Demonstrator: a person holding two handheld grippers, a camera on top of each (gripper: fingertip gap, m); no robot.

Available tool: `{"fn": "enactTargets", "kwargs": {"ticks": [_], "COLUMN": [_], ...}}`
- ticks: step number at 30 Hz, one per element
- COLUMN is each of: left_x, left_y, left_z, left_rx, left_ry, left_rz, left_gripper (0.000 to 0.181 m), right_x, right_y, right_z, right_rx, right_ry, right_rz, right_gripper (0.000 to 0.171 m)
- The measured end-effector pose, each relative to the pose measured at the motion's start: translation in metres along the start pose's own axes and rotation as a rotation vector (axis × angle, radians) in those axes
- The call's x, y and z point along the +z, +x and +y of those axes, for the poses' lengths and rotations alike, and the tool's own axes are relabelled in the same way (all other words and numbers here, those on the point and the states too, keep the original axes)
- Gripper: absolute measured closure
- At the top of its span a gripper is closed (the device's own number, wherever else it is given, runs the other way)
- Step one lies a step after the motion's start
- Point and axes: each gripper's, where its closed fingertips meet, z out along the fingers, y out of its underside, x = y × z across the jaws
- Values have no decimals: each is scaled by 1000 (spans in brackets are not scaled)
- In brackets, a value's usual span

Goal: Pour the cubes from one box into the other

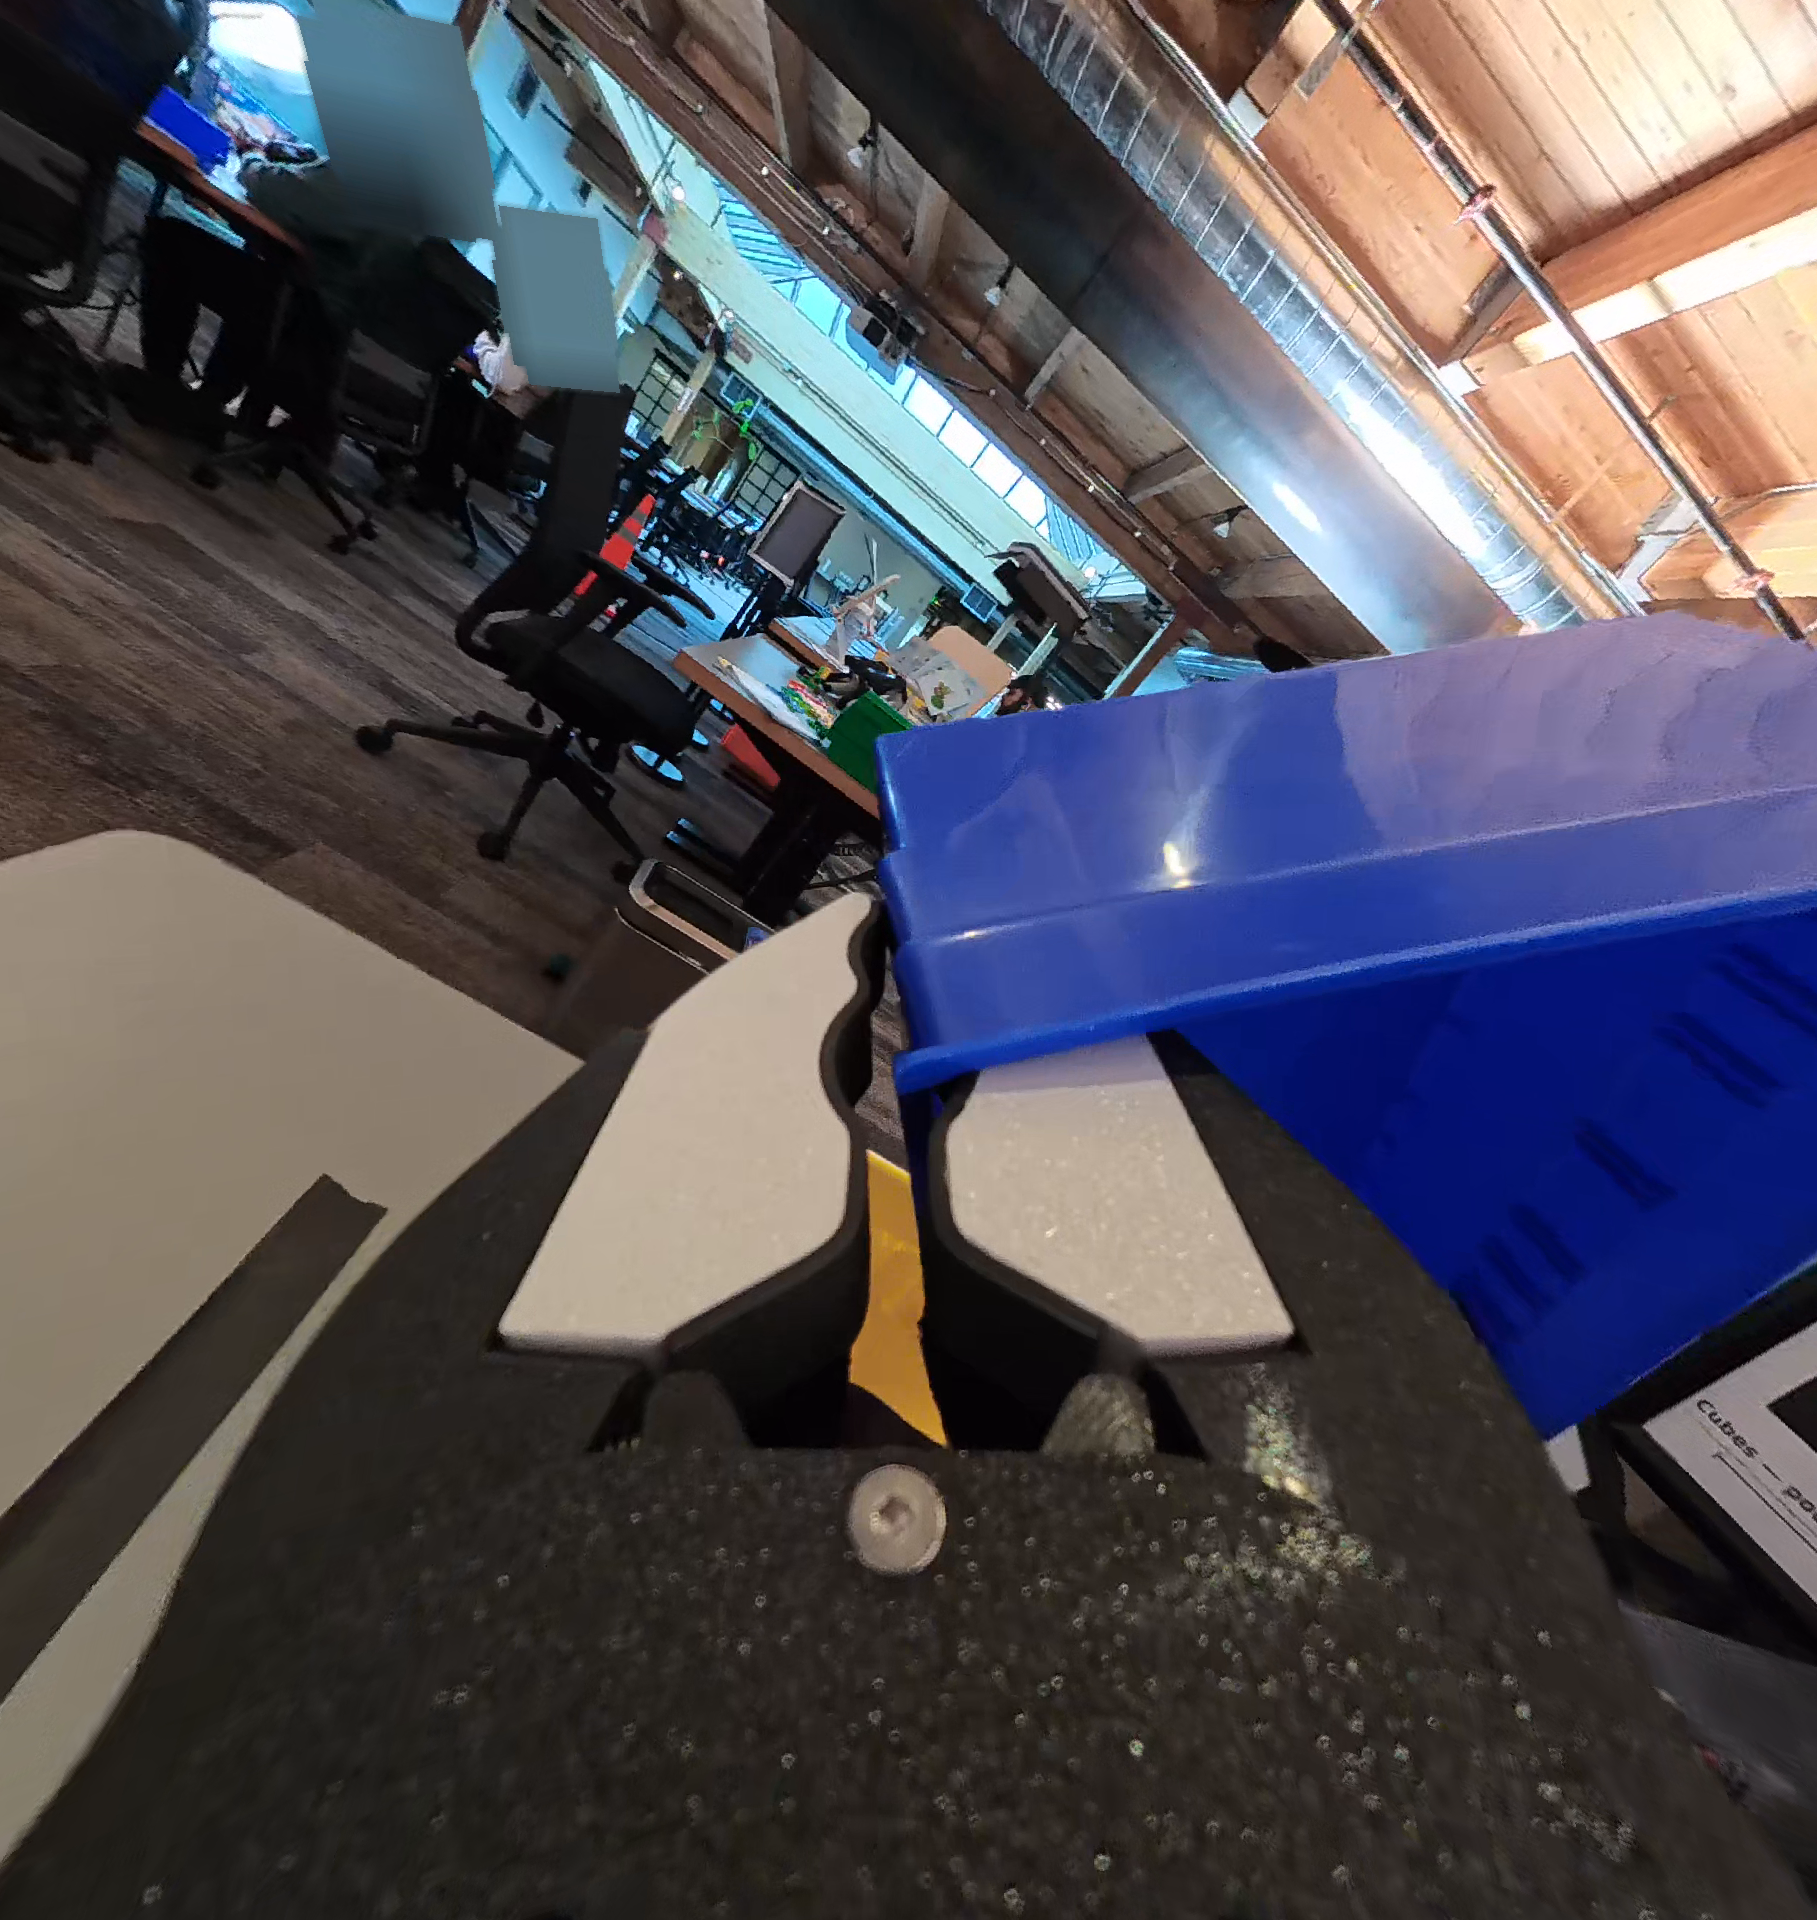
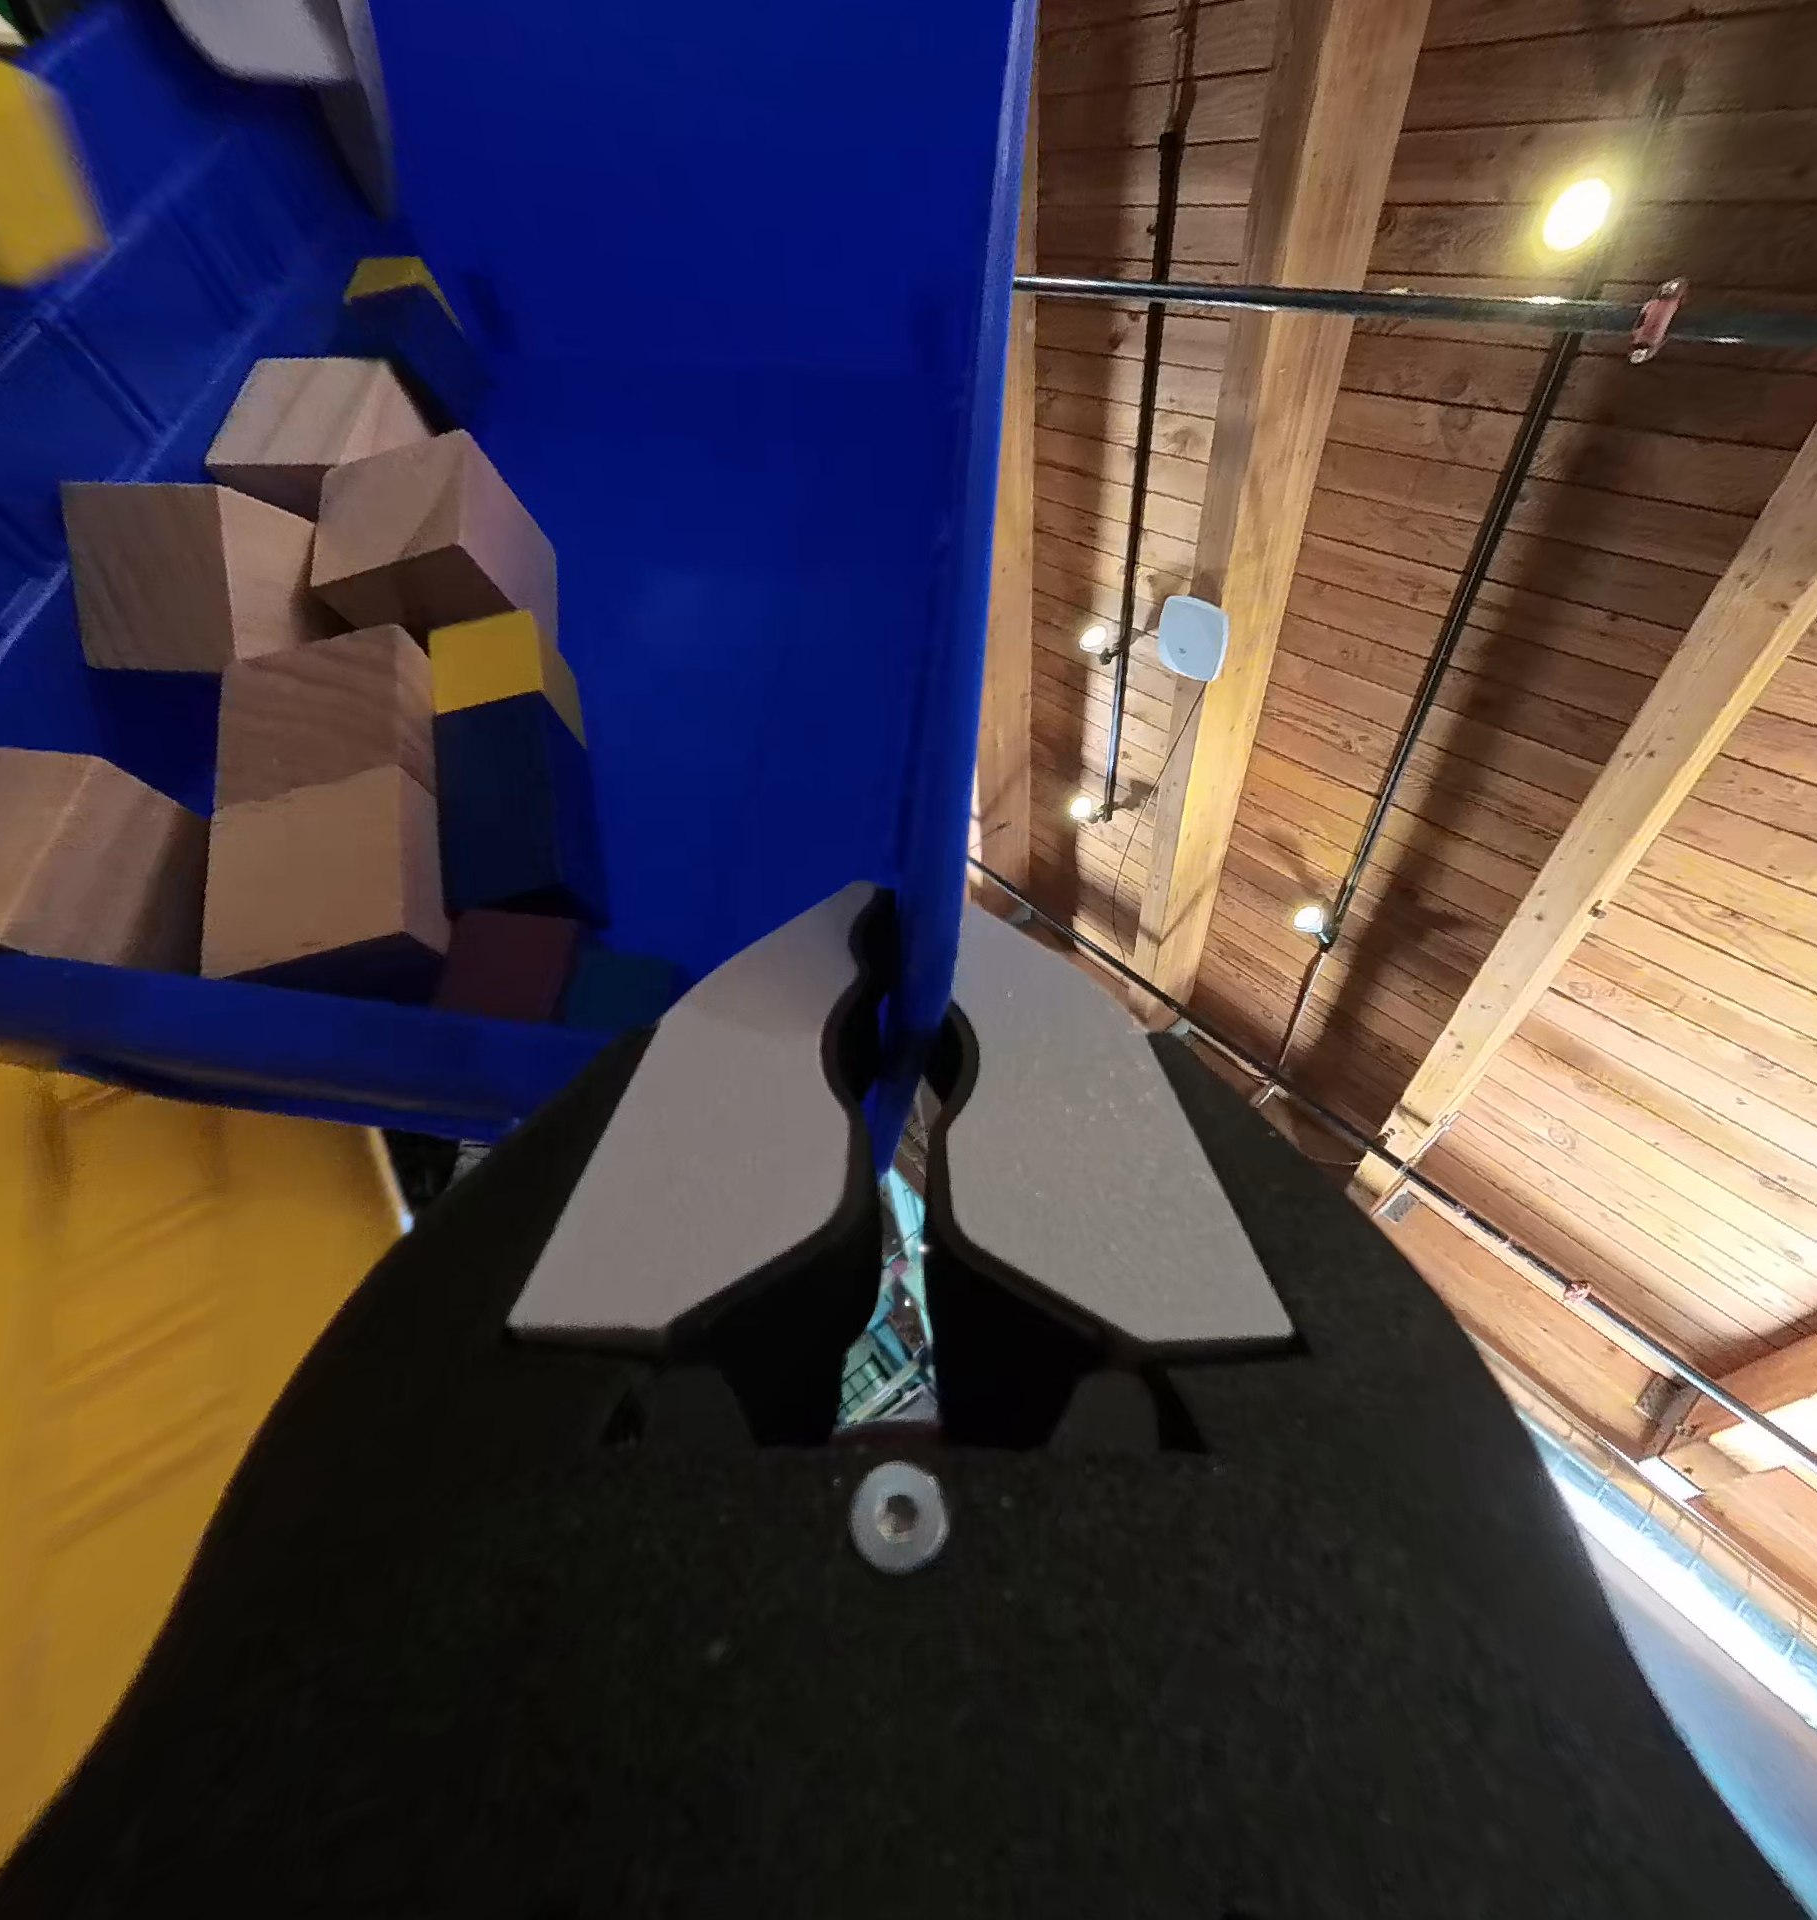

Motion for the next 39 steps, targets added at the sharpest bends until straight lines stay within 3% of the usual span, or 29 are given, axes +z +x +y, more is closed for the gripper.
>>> {"fn": "enactTargets", "kwargs": {"ticks": [18, 23, 39], "left_x": [13, 13, 6], "left_y": [11, 26, 11], "left_z": [-6, -14, -13], "left_rx": [78, 82, 13], "left_ry": [-46, 16, 57], "left_rz": [-49, 36, 38], "left_gripper": [177, 177, 177], "right_x": [0, -1, 9], "right_y": [-1, 12, 7], "right_z": [13, 6, 1], "right_rx": [25, 14, -31], "right_ry": [-36, 27, 48], "right_rz": [19, 83, 66], "right_gripper": [168, 168, 168]}}
